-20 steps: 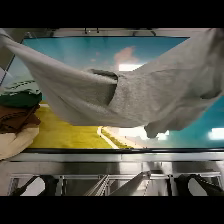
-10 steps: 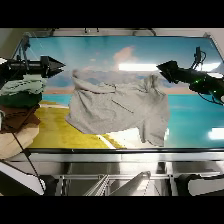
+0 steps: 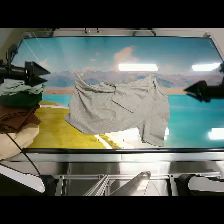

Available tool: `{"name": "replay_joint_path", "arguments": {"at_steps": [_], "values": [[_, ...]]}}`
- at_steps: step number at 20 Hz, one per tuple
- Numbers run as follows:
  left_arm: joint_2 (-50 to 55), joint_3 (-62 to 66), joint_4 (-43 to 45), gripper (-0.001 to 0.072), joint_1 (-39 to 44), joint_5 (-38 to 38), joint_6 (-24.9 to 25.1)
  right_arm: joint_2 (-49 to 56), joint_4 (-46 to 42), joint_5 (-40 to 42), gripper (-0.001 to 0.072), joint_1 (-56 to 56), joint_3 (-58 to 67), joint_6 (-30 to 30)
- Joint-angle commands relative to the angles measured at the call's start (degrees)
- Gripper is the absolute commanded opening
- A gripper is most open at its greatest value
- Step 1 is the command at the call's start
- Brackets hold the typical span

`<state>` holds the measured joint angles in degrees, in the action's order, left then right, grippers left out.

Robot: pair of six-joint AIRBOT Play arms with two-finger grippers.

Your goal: Fold the shirts.

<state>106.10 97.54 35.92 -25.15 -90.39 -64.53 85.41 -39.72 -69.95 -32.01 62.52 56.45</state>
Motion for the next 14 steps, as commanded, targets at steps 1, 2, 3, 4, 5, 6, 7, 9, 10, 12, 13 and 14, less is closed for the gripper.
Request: {"name": "replay_joint_path", "arguments": {"at_steps": [1,2,3,4,5,6,7,9,10,12,13,14], "values": [[-7.30,-17.40,4.07,0.0720,-3.10,0.72,4.13,-2.49,-6.21,-0.94,0.0363,-4.50,-11.76,0.83],[-8.66,-21.55,4.07,0.0719,-3.96,1.29,5.20,-2.49,-6.12,0.63,0.0363,-4.35,-14.32,0.00],[-9.84,-25.14,4.07,0.0703,-4.90,1.46,6.05,-2.43,-5.95,2.36,0.0363,-3.82,-16.46,-0.79],[-10.75,-27.82,4.07,0.0703,-5.90,1.44,6.69,-2.14,-5.57,3.67,0.0363,-3.08,-17.70,-1.18],[-11.56,-29.81,4.02,0.0703,-6.78,1.64,7.10,-1.51,-5.44,4.63,0.0363,-2.19,-18.29,-1.20],[-12.35,-31.74,4.07,0.0703,-7.65,1.99,7.37,-0.70,-4.90,4.96,0.0363,-1.27,-18.36,-1.33],[-12.90,-33.07,4.07,0.0703,-8.52,1.99,8.09,0.31,-3.32,5.16,0.0362,0.00,-18.36,-2.03],[-13.53,-35.34,4.07,0.0703,-9.92,1.99,8.48,2.45,0.37,6.14,0.0362,2.82,-18.36,-2.69],[-13.49,-36.35,4.09,0.0703,-10.47,1.95,8.66,3.45,1.44,6.82,0.0361,4.39,-18.36,-2.67],[-13.49,-37.75,5.75,0.0703,-10.82,2.43,8.61,5.51,3.58,7.61,0.0355,7.61,-18.34,-3.23],[-13.49,-38.10,6.78,0.0702,-10.75,3.10,8.59,6.34,4.85,8.04,0.0325,9.20,-18.29,-3.65],[-13.49,-38.62,6.91,0.0702,-10.71,3.61,8.59,6.80,6.84,8.26,0.0282,10.47,-18.29,-4.81]]}}
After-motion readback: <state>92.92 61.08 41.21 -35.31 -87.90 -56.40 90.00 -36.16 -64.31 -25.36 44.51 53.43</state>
